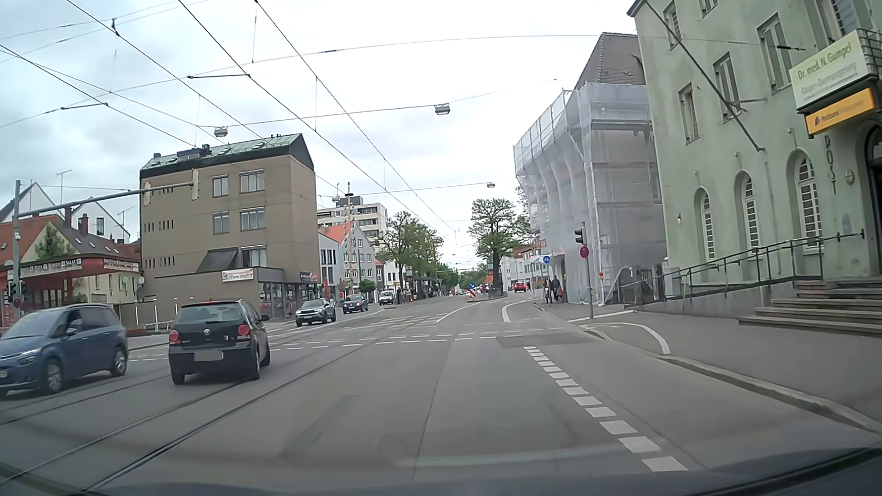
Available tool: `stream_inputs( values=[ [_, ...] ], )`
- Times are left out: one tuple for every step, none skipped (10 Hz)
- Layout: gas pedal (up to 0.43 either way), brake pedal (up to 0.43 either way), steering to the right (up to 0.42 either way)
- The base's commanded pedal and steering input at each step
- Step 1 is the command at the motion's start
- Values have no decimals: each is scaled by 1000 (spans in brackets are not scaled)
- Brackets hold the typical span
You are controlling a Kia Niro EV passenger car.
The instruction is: Follow the waypoints while adhering to traffic rules and regulations
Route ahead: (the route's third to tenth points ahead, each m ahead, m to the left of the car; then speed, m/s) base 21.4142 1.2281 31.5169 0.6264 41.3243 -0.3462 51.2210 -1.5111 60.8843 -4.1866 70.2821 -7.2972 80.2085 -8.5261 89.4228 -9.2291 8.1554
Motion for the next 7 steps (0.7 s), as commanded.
stream_inputs(
  values=[
    [150, 0, -7],
    [150, 0, -6],
    [150, 0, -6],
    [150, 0, -6],
    [150, 0, -6],
    [150, 0, -5],
    [150, 0, -5]
  ],
)
